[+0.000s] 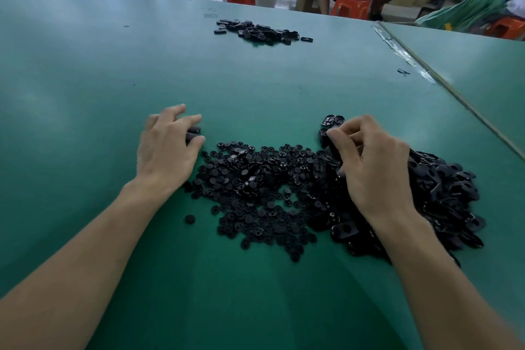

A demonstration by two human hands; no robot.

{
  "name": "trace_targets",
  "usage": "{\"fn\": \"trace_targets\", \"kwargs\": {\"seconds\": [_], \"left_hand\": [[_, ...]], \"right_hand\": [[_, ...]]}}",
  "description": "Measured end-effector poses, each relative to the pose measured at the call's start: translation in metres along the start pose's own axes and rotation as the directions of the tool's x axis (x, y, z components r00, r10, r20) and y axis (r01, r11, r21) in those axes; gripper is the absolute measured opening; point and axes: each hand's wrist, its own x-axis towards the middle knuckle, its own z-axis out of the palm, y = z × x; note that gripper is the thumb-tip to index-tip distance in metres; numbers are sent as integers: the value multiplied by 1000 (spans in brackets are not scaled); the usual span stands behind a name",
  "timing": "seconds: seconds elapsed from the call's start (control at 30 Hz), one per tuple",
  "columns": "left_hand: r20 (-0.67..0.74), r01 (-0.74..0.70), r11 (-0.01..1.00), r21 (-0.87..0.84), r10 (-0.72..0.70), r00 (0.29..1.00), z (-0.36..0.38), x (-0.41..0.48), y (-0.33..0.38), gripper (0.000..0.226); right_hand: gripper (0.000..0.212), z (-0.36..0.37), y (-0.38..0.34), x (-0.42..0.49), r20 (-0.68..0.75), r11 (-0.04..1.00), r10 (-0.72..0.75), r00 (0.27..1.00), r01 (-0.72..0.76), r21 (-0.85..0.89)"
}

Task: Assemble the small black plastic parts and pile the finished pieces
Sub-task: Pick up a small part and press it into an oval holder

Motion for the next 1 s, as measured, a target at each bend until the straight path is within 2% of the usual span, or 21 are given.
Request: {"fn": "trace_targets", "kwargs": {"seconds": [0.07,0.13,0.2,0.27,0.33,0.4,0.5,0.6,0.7,0.87,1.0], "left_hand": [[-76,-25,999,-22,23,997,-5,-3,11,30],[-75,-33,980,-196,19,997,-14,-6,28,12],[70,26,908,-418,4,998,-21,-9,51,21],[293,154,804,-574,26,956,-28,-16,72,35],[492,303,709,-637,72,868,-33,-23,87,39],[569,350,664,-661,139,811,-36,-28,93,29],[566,390,562,-729,176,805,-38,-30,92,5],[557,412,505,-759,175,812,-39,-27,89,8],[560,393,515,-761,218,799,-42,-27,88,10],[542,347,542,-765,252,802,-41,-27,88,16],[507,293,579,-761,249,825,-41,-28,89,16]], "right_hand": [[15,8,-12,-9,4,987,49,999,-49,151],[10,18,-22,-18,40,945,103,994,-110,307],[12,29,-28,-25,84,891,130,988,-153,427],[23,36,-29,-32,100,877,120,988,-153,456],[28,40,-29,-38,75,874,120,990,-141,466],[31,41,-28,-42,35,859,131,991,-131,496],[34,40,-24,-44,48,817,165,985,-163,554],[28,37,-23,-45,126,737,219,968,-248,628],[15,34,-22,-43,161,673,248,955,-290,680],[13,32,-21,-43,216,577,285,934,-347,740],[13,33,-21,-44,225,577,290,930,-358,734]]}}
